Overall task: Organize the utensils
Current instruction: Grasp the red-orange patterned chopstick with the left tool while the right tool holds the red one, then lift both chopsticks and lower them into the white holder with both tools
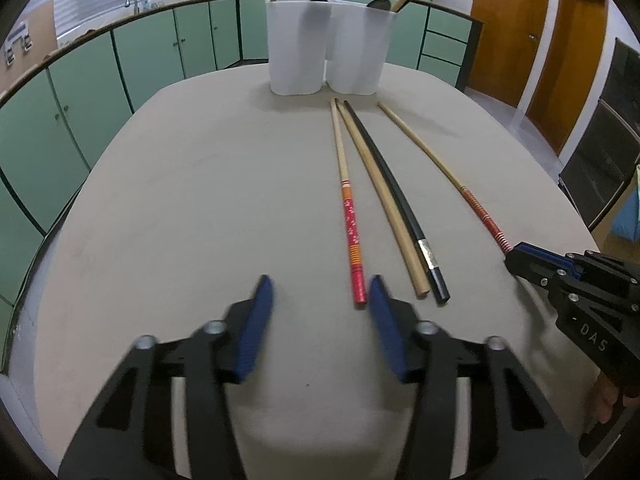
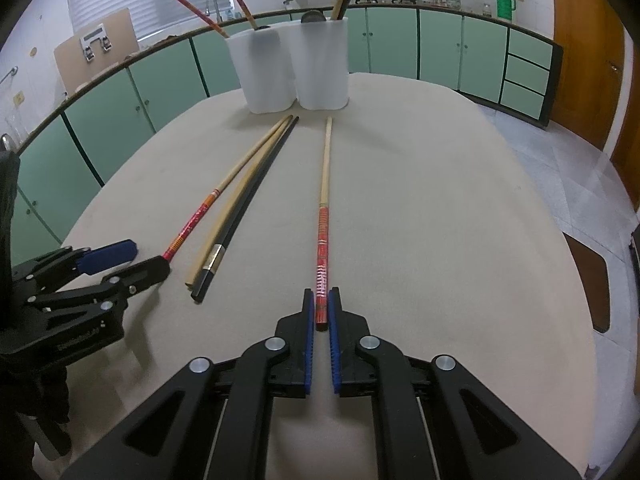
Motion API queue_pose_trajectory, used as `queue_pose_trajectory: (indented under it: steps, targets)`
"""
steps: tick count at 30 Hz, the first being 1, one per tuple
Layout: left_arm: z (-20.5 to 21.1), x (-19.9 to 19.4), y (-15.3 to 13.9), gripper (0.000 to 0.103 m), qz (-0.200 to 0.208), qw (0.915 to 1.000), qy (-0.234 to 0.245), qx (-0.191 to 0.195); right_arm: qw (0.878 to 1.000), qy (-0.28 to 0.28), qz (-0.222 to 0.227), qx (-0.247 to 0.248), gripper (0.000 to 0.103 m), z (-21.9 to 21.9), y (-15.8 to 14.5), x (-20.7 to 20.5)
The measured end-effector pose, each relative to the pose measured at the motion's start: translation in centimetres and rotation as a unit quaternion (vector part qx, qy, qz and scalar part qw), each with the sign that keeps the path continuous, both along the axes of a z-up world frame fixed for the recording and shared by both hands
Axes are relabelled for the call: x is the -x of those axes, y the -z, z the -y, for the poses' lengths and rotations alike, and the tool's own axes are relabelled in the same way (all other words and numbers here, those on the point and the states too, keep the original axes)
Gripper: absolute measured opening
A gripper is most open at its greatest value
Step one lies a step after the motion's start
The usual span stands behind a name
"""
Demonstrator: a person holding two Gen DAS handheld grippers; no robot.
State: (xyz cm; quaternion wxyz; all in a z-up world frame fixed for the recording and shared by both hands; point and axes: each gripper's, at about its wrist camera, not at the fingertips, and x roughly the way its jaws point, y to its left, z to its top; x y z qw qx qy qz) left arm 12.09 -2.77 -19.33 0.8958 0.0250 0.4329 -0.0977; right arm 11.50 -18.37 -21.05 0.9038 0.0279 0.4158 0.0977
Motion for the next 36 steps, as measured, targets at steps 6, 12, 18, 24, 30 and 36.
queue_pose_trajectory:
  steps: [6,12,18,24,30,36]
  targets:
    - [1.3,0.3,0.0,0.006,-0.002,0.9998,0.017,0.002,1.0,-0.001,0.001,0.007,0.006,-0.3,0.0,0.0]
    - [1.4,0.5,-0.2,0.005,-0.004,0.9999,0.009,0.001,1.0,-0.001,0.0,0.002,0.006,-0.2,-0.1,0.0]
    - [0.8,0.9,-1.0,0.005,0.006,1.0,0.005,0.005,1.0,-0.004,0.006,-0.003,0.006,-0.1,-0.8,0.3]
    - [0.1,1.5,-3.2,0.005,0.035,0.9994,0.003,0.004,1.0,-0.005,0.022,-0.006,0.006,0.4,-2.3,0.8]
    - [-0.4,2.0,-6.4,0.005,0.073,0.9973,-0.002,0.009,0.999,-0.003,0.042,-0.013,0.006,1.2,-5.0,0.9]
    - [-0.7,2.1,-10.1,0.005,0.117,0.993,0.001,0.019,0.997,-0.005,0.073,-0.02,0.006,1.7,-8.2,1.0]
